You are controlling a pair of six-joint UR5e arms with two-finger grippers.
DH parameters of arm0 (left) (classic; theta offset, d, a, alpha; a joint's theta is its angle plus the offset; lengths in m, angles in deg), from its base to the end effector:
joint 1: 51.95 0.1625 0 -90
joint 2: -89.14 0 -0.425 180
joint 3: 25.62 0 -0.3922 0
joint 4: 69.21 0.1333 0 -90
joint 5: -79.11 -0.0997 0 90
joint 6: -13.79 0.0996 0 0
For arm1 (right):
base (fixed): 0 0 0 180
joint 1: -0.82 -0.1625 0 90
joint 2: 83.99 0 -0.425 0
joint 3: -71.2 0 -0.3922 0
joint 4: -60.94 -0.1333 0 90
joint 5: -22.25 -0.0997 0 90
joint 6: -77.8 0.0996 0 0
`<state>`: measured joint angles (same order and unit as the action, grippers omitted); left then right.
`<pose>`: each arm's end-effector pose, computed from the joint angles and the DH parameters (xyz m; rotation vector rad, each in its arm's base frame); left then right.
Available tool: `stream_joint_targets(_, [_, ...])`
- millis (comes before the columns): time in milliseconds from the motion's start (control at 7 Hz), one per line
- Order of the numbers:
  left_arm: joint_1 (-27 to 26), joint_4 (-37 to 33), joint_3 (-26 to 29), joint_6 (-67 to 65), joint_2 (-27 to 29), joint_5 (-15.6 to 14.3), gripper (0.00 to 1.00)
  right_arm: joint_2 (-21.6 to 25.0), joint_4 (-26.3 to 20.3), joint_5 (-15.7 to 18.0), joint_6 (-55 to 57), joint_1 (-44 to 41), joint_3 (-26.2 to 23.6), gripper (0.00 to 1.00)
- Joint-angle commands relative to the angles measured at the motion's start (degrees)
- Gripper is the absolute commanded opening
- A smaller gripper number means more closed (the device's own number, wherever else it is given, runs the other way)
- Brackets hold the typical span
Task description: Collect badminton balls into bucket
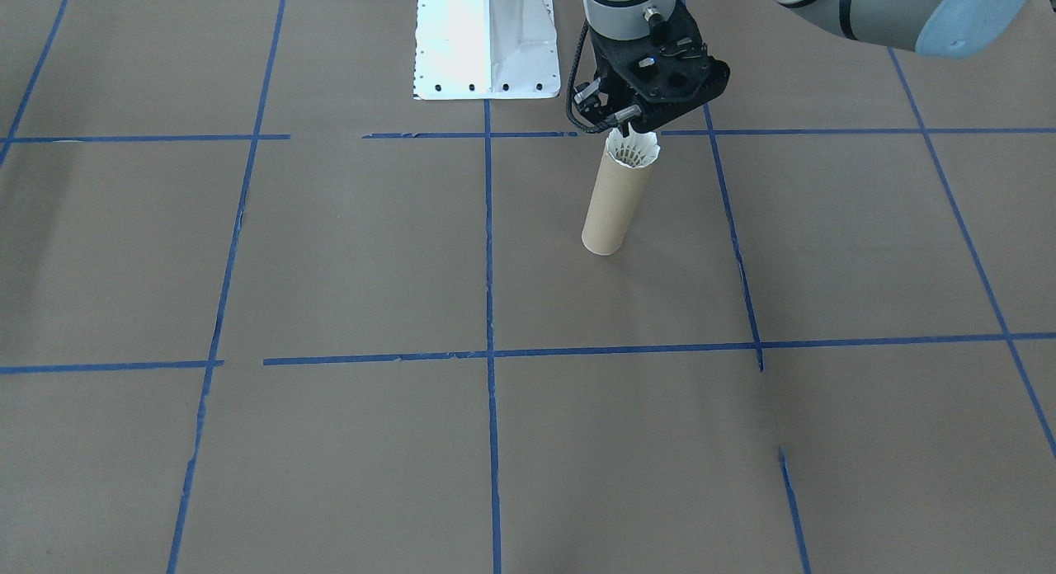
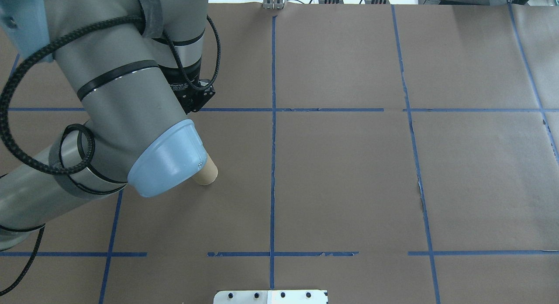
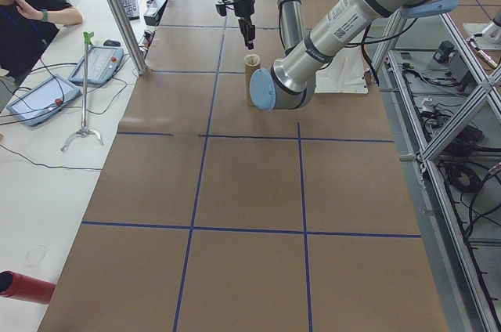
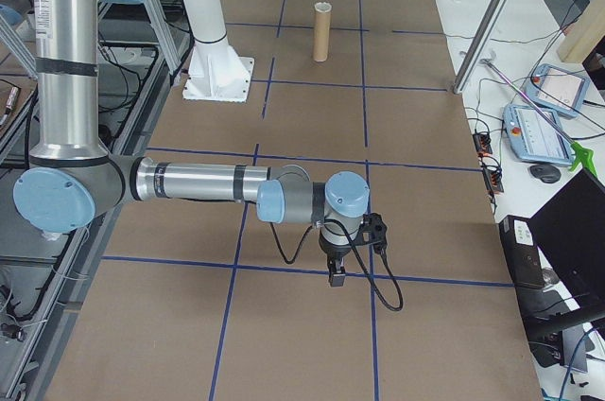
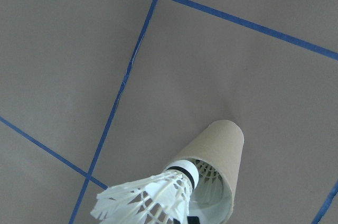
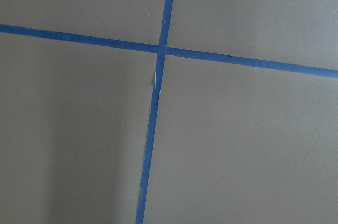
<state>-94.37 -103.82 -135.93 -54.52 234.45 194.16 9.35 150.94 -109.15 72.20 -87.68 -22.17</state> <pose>0.3605 -0.4529 0.0747 -0.1828 0.5256 -0.2753 0.0552 -0.4688 0.6612 0.0264 -0.7225 -0.1187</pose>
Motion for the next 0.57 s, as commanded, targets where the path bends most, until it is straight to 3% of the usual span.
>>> stream_joint_targets(0, [-4.38, -4.64, -7.51, 4.66, -4.14, 0.34, 1.00, 0.00, 0.00, 0.00, 0.06, 0.00, 0.04, 1.00])
stream_joint_targets(143, [-10.34, -12.25, -10.94, 10.16, -9.65, 1.13, 1.00, 0.00, 0.00, 0.00, 0.06, 0.00, 0.04, 1.00])
stream_joint_targets(429, [-21.85, -22.31, -11.41, 27.52, -21.16, 7.18, 1.00, 0.00, 0.00, 0.00, 0.06, 0.00, 0.04, 1.00])
